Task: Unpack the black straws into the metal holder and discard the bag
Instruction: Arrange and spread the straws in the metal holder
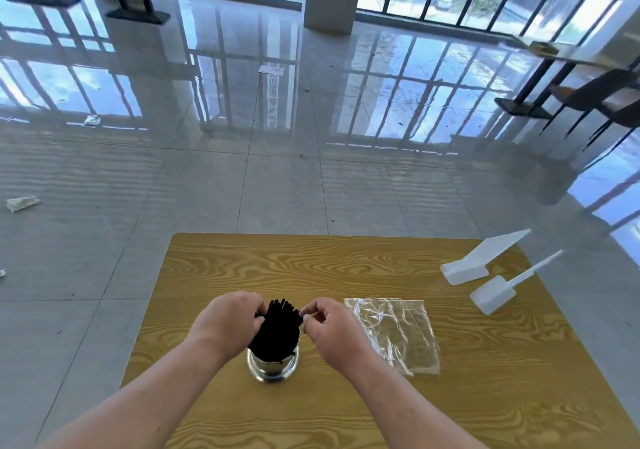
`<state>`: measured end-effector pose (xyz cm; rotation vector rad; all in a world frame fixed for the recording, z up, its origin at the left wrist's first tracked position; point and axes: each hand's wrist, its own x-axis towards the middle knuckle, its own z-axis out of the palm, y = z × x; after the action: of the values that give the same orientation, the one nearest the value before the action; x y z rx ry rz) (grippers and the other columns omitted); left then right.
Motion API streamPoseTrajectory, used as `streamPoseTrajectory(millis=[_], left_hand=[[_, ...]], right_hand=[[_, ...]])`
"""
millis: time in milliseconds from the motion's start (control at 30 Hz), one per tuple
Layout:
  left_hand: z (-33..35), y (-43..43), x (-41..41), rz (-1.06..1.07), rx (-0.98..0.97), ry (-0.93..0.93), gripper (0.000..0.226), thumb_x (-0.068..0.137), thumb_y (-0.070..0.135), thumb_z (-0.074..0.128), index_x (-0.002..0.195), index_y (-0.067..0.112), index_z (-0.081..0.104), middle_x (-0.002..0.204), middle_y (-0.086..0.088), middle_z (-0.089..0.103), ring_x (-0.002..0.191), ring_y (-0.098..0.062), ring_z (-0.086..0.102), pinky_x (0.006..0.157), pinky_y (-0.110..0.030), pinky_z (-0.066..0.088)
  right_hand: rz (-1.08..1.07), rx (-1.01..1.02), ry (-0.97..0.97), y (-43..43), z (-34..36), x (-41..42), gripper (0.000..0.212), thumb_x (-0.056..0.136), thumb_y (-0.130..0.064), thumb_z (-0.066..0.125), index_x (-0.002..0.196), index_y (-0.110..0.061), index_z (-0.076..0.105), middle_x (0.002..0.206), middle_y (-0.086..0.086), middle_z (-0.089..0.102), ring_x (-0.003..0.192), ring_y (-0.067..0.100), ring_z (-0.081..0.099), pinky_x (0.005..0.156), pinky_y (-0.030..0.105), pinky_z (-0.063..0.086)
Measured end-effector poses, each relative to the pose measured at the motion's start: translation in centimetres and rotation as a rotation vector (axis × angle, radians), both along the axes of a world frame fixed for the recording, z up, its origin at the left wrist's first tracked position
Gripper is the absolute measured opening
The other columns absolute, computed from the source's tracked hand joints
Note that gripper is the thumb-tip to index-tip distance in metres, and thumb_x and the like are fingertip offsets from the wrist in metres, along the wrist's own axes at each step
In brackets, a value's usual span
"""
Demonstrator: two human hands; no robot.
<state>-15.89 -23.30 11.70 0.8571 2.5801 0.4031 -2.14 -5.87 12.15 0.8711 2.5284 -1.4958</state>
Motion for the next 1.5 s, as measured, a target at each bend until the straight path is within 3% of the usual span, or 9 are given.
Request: streamPoseTrajectory(millis=[267,533,700,800,900,1067,1167,1267,1500], left_hand=[[2.2,-0.2,-0.5,-0.038,0.065,0.116,0.007,0.099,0.036,0.066,0.097,0.033,0.072,0.097,0.015,0.072,0.090,-0.008,0.065,0.075,-0.023,0.047],[7.2,-0.6,-2.9,0.065,0.254,0.239,0.012,0.091,0.040,0.079,0.083,0.031,0.076,0.067,0.017,0.063,0.065,-0.005,0.058,0.055,-0.020,0.035],[11.3,-1.4,-4.8,0.278,0.492,0.226,0.014,0.087,0.035,0.084,0.078,0.027,0.078,0.062,0.012,0.067,0.064,-0.013,0.063,0.057,-0.025,0.039],[11.8,-2.2,-5.1,0.443,0.684,0.072,0.020,0.089,0.038,0.082,0.075,0.025,0.078,0.063,0.006,0.072,0.057,-0.015,0.063,0.057,-0.029,0.047],[10.8,-2.5,-4.6,0.575,0.892,-0.270,0.017,0.094,0.032,0.079,0.083,0.019,0.080,0.081,-0.003,0.081,0.060,-0.012,0.062,0.062,-0.033,0.051],[6.4,-3.3,-3.0,0.609,0.871,-0.450,0.014,0.097,0.023,0.076,0.087,0.013,0.080,0.079,-0.005,0.080,0.062,-0.015,0.059,0.061,-0.031,0.049],[4.1,-3.3,-1.8,0.591,0.814,-0.494,0.013,0.097,0.021,0.077,0.088,0.012,0.079,0.076,-0.005,0.079,0.058,-0.013,0.059,0.057,-0.028,0.050],[2.7,-3.0,-0.8,0.531,0.726,-0.527,0.015,0.098,0.022,0.076,0.086,0.014,0.079,0.077,-0.005,0.080,0.056,-0.012,0.061,0.054,-0.026,0.052],[1.1,-3.7,-0.5,0.258,0.085,-0.252,0.041,0.086,0.065,0.073,0.114,0.037,0.063,0.096,0.017,0.070,0.083,0.000,0.065,0.063,-0.022,0.048]], right_hand=[[-0.004,-0.007,-0.006,-0.6,1.3,-0.4,0.013,0.092,-0.030,0.059,0.091,-0.029,0.072,0.079,-0.003,0.074,0.057,0.006,0.054,0.056,0.033,0.046],[0.002,-0.082,0.025,-1.3,2.3,-1.1,0.014,0.095,-0.024,0.059,0.089,-0.024,0.072,0.084,0.010,0.077,0.052,0.003,0.048,0.049,0.023,0.041],[-0.002,-0.060,0.068,-1.9,2.8,-1.8,0.015,0.096,-0.029,0.061,0.087,-0.025,0.072,0.064,-0.006,0.067,0.047,0.001,0.049,0.044,0.018,0.039],[0.013,-0.068,0.069,-2.3,3.5,-2.4,0.015,0.098,-0.036,0.063,0.093,-0.026,0.074,0.079,0.000,0.077,0.052,-0.002,0.055,0.049,0.014,0.046],[-0.021,-0.360,0.119,-2.7,4.8,-3.4,0.034,0.095,-0.052,0.070,0.119,-0.028,0.067,0.088,0.002,0.080,0.060,0.005,0.062,0.058,0.022,0.053],[-0.248,-0.810,0.293,-1.8,7.3,-4.9,0.060,0.086,-0.057,0.081,0.119,-0.009,0.066,0.085,0.010,0.073,0.061,0.018,0.058,0.059,0.032,0.049],[-0.217,-0.655,0.333,-0.9,8.2,-5.6,0.040,0.099,-0.048,0.070,0.099,-0.008,0.078,0.073,0.009,0.069,0.054,0.018,0.056,0.053,0.030,0.048],[-0.123,-0.346,0.315,-0.4,8.8,-6.1,0.048,0.108,-0.041,0.057,0.078,-0.011,0.079,0.065,0.009,0.069,0.052,0.021,0.056,0.049,0.030,0.046],[0.094,0.209,0.248,0.1,7.8,-5.8,0.057,0.105,-0.056,0.048,0.069,-0.021,0.073,0.055,-0.005,0.067,0.048,0.007,0.059,0.055,0.036,0.051]])
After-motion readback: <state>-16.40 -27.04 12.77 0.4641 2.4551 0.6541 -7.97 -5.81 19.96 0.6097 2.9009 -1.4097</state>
